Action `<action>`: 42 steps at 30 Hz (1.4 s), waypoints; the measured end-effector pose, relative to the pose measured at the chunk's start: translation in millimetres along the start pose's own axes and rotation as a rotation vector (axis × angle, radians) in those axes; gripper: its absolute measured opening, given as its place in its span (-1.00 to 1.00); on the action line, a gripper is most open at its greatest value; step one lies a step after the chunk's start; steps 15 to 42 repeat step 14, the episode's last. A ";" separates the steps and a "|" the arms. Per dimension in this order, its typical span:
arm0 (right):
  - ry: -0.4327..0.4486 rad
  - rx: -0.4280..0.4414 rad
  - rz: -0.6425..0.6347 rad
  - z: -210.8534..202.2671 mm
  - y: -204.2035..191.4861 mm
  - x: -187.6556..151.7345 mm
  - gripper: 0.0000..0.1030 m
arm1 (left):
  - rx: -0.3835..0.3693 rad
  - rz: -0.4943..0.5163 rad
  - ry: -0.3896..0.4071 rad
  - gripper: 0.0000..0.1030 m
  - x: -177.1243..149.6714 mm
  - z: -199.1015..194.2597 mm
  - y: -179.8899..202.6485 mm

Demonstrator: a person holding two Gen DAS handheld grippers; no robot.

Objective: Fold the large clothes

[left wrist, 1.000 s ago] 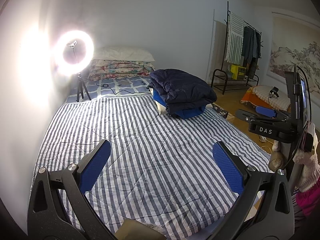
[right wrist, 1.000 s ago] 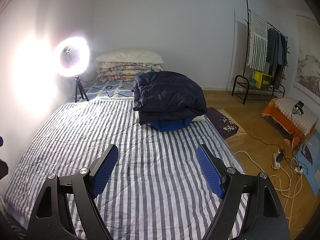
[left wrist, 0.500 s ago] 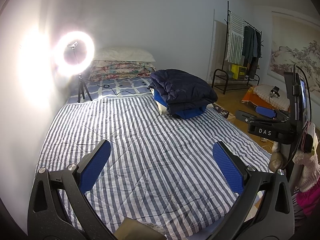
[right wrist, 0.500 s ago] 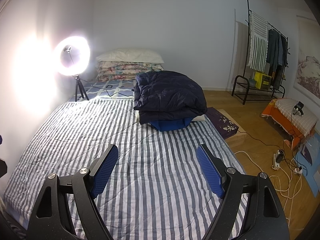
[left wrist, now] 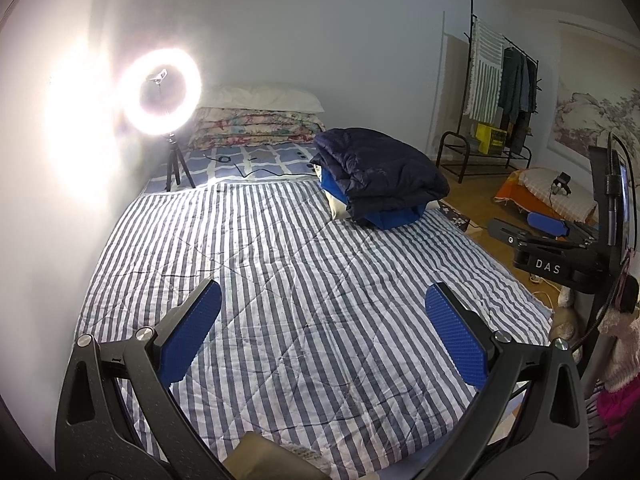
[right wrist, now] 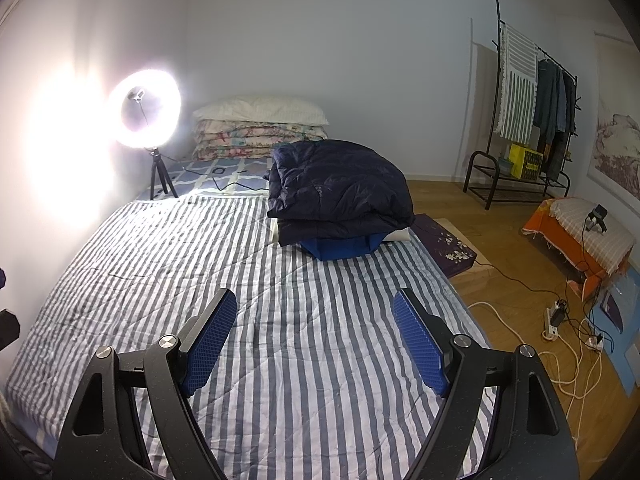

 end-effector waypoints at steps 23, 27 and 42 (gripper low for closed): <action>-0.002 -0.002 -0.009 1.0 -2.7 -0.8 0.57 | 0.081 0.000 0.038 1.00 -2.6 -0.8 -8.2; -0.002 -0.002 -0.009 1.0 -2.7 -0.8 0.57 | 0.081 0.000 0.038 1.00 -2.6 -0.8 -8.2; -0.002 -0.002 -0.009 1.0 -2.7 -0.8 0.57 | 0.081 0.000 0.038 1.00 -2.6 -0.8 -8.2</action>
Point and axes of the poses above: each gripper's, at about its wrist camera, not at the fingertips, and z roughly the way its jaws point, y to its right, x to its top, the point moved 7 cm from there along z, roughly the way its jaws point, and after that the axes turned 14 degrees about -y, right-handed, at the moved point
